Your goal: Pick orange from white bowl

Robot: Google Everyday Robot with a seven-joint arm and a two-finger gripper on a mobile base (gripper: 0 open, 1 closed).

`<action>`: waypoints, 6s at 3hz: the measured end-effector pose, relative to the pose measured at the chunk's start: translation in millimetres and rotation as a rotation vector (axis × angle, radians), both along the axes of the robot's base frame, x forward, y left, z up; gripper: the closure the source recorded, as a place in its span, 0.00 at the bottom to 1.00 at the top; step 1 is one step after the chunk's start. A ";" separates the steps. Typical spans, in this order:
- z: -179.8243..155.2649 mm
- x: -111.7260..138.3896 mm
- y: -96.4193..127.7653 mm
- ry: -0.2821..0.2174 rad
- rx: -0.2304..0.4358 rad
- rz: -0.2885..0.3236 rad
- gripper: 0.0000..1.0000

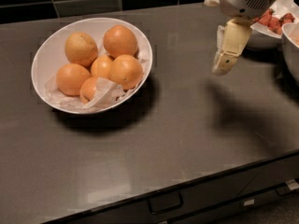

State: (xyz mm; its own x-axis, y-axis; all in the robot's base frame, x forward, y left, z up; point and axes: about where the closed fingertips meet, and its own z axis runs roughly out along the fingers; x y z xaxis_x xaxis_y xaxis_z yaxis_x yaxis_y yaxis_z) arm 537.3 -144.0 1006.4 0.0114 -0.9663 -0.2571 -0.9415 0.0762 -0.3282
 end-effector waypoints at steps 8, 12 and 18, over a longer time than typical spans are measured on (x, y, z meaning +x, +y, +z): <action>16.7 89.9 184.2 -0.099 -0.091 0.590 0.00; 22.3 103.9 209.3 -0.150 -0.105 0.634 0.00; 26.8 114.8 261.1 -0.252 -0.159 0.825 0.00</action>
Offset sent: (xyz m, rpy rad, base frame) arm 0.0203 0.0644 -0.0105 0.0049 0.0141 0.1894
